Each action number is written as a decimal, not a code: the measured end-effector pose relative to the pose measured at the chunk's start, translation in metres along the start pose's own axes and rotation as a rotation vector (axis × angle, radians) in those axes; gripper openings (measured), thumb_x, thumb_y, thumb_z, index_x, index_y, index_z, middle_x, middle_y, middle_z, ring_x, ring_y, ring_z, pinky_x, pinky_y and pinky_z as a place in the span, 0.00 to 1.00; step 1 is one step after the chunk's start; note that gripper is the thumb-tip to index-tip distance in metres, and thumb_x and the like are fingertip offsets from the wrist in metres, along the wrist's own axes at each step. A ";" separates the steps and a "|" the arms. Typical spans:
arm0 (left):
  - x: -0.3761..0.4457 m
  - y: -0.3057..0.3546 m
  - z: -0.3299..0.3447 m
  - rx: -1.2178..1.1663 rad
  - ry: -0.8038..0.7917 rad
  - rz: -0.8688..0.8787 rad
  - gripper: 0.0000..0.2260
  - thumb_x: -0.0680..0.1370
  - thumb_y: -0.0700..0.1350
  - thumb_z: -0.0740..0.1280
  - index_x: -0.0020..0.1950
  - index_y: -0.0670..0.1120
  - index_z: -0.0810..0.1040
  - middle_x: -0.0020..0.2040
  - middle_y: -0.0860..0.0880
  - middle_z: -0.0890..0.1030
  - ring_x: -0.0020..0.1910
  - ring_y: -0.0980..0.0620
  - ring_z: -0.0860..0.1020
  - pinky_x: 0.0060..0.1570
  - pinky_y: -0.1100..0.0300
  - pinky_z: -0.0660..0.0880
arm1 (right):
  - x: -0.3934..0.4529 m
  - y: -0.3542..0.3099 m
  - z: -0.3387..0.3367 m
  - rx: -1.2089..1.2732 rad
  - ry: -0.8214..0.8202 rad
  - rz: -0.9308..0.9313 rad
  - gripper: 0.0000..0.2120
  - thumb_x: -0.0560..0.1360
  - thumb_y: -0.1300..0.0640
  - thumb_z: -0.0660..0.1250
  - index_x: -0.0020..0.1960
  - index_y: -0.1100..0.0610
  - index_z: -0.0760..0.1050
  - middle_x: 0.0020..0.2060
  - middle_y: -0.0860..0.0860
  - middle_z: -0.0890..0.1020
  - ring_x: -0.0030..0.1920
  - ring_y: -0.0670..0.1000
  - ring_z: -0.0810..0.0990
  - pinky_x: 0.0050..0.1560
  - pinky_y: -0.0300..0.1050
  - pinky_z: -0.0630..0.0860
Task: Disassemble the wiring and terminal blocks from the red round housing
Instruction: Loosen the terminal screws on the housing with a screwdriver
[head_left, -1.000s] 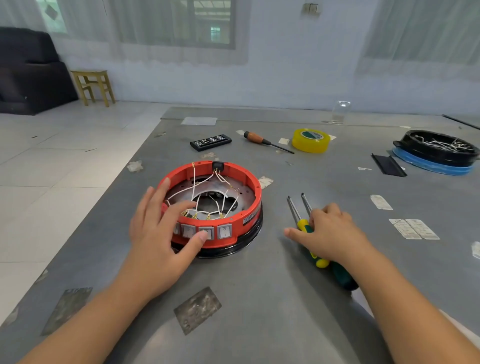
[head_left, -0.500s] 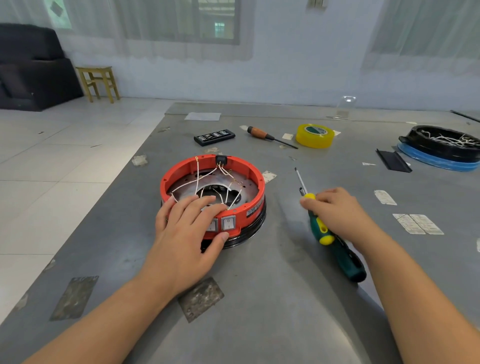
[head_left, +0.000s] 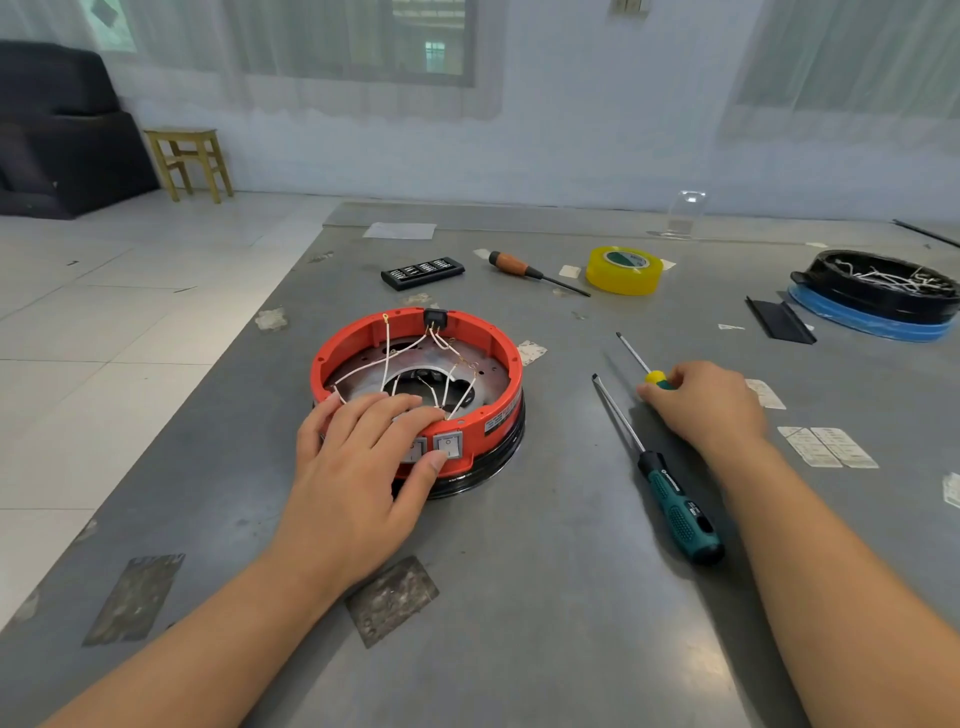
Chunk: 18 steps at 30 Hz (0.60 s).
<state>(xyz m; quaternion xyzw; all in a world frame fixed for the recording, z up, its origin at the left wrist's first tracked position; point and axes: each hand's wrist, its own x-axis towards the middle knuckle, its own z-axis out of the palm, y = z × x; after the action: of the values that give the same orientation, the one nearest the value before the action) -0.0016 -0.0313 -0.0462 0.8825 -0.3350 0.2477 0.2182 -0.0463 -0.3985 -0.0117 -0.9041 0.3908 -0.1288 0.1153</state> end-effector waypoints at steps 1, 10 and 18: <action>0.000 0.001 0.000 0.004 0.015 -0.008 0.17 0.84 0.60 0.58 0.67 0.57 0.80 0.67 0.58 0.79 0.71 0.52 0.74 0.79 0.49 0.53 | 0.000 -0.001 0.003 -0.016 0.008 0.008 0.18 0.74 0.36 0.66 0.45 0.51 0.77 0.42 0.54 0.80 0.46 0.61 0.78 0.41 0.48 0.72; 0.000 0.004 0.001 0.007 0.052 -0.047 0.15 0.82 0.59 0.62 0.63 0.57 0.82 0.65 0.59 0.81 0.69 0.53 0.76 0.77 0.49 0.54 | -0.007 0.001 0.012 -0.055 0.014 -0.065 0.18 0.79 0.38 0.61 0.52 0.53 0.78 0.52 0.58 0.79 0.52 0.62 0.78 0.45 0.51 0.74; 0.000 0.002 -0.003 -0.036 0.021 -0.054 0.16 0.82 0.60 0.61 0.64 0.56 0.81 0.67 0.56 0.79 0.70 0.53 0.75 0.78 0.48 0.54 | -0.035 -0.003 -0.010 -0.148 0.216 -0.213 0.24 0.80 0.37 0.58 0.66 0.51 0.76 0.61 0.56 0.79 0.62 0.61 0.73 0.56 0.56 0.73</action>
<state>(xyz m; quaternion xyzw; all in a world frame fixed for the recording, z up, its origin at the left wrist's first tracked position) -0.0043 -0.0307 -0.0433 0.8845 -0.3132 0.2450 0.2440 -0.0706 -0.3715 -0.0061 -0.9273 0.3115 -0.2073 -0.0088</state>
